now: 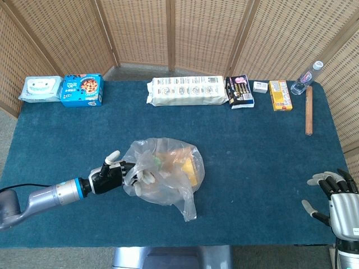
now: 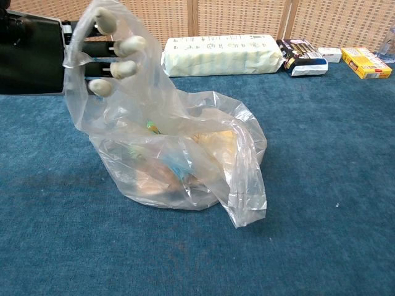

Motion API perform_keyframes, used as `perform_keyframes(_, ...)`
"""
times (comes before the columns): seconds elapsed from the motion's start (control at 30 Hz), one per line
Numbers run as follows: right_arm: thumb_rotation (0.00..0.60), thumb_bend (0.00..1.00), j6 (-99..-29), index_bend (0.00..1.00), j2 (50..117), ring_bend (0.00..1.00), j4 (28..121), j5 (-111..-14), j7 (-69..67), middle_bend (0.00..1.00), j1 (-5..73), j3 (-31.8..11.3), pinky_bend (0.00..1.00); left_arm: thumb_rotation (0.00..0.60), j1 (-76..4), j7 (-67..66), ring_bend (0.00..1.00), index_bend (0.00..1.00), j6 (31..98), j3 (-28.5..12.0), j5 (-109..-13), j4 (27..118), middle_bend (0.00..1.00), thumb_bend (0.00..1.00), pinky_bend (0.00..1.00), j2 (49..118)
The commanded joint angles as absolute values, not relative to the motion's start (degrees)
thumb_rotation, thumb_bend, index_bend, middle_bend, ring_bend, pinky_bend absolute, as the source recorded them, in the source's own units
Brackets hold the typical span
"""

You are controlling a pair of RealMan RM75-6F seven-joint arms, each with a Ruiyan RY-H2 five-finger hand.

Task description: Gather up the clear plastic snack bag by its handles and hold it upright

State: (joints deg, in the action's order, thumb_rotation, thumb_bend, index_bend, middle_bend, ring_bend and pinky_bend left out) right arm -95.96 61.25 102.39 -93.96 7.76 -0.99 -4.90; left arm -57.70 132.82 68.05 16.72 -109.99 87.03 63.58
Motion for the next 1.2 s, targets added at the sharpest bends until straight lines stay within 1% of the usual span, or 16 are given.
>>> perform_keyframes(0.03, 0.6, 0.2, -95.9, 0.41, 61.3, 0.27, 102.3, -94.0, 7.7, 0.37, -0.9, -4.9, 0.14, 0.0, -57.7, 135.3, 0.4, 0.56, 70.1, 17.2, -109.8, 86.2, 0.46, 0.08, 0.54, 63.5)
perform_keyframes(0.2, 0.6, 0.2, -95.7, 0.41, 61.5, 0.27, 102.1, -93.9, 7.6, 0.37, -0.7, -5.0, 0.14, 0.0, -56.0, 143.1, 0.47, 0.62, 74.6, 16.7, -106.7, 85.3, 0.53, 0.08, 0.6, 64.0)
perform_keyframes(0.3, 0.6, 0.2, -95.6, 0.41, 61.6, 0.27, 101.9, -93.8, 7.6, 0.37, -0.7, -5.0, 0.14, 0.0, -54.6, 147.5, 0.49, 0.63, 76.7, 16.2, -104.3, 84.6, 0.54, 0.09, 0.61, 64.2)
perform_keyframes(0.5, 0.6, 0.2, -95.2, 0.41, 61.8, 0.27, 101.9, -93.7, 7.7, 0.37, -0.4, -5.0, 0.14, 0.0, -51.1, 154.6, 0.53, 0.63, 81.4, 13.6, -100.2, 83.7, 0.59, 0.11, 0.63, 65.7)
perform_keyframes(0.7, 0.6, 0.2, -95.3, 0.41, 61.8, 0.27, 102.0, -93.7, 7.8, 0.37, -0.4, -5.0, 0.14, 0.0, -49.4, 154.4, 0.56, 0.63, 82.4, 11.2, -98.6, 84.7, 0.62, 0.14, 0.65, 66.3)
perform_keyframes(0.87, 0.6, 0.2, -95.4, 0.41, 61.7, 0.27, 101.9, -93.5, 7.5, 0.37, -0.5, -5.0, 0.14, 0.0, -49.0, 152.6, 0.57, 0.63, 81.9, 10.0, -98.5, 86.2, 0.64, 0.21, 0.67, 66.0)
perform_keyframes(0.9, 0.6, 0.2, -95.4, 0.41, 61.7, 0.27, 101.9, -93.5, 7.5, 0.37, -0.5, -5.0, 0.14, 0.011, -48.7, 152.5, 0.58, 0.63, 82.4, 9.7, -98.5, 86.5, 0.64, 0.22, 0.68, 65.9)
perform_keyframes(0.93, 0.6, 0.2, -95.3, 0.41, 61.6, 0.27, 101.8, -93.5, 7.5, 0.37, -0.4, -5.0, 0.13, 0.041, -48.3, 152.8, 0.6, 0.63, 83.4, 9.1, -98.6, 86.7, 0.65, 0.23, 0.69, 66.0)
perform_keyframes(0.97, 0.6, 0.2, -95.2, 0.41, 61.6, 0.27, 101.9, -93.5, 7.4, 0.37, -0.4, -5.0, 0.14, 0.093, -48.0, 153.0, 0.62, 0.63, 84.1, 8.8, -98.8, 86.8, 0.65, 0.24, 0.7, 66.1)
perform_keyframes(1.03, 0.6, 0.2, -95.1, 0.41, 61.5, 0.27, 101.9, -93.5, 7.4, 0.37, -0.2, -5.1, 0.14, 0.17, -48.0, 152.2, 0.64, 0.64, 84.2, 8.5, -99.7, 87.0, 0.66, 0.24, 0.72, 66.0)
perform_keyframes(1.1, 0.6, 0.2, -94.9, 0.41, 61.5, 0.27, 101.9, -93.4, 7.3, 0.37, -0.1, -5.2, 0.14, 0.185, -47.7, 152.2, 0.65, 0.64, 84.8, 8.0, -99.8, 88.0, 0.67, 0.25, 0.75, 65.9)
perform_keyframes(1.2, 0.6, 0.2, -94.7, 0.41, 61.5, 0.27, 101.9, -93.2, 7.2, 0.37, 0.1, -5.2, 0.14, 0.173, -46.9, 152.3, 0.66, 0.64, 85.2, 6.7, -97.9, 90.1, 0.68, 0.25, 0.8, 65.8)
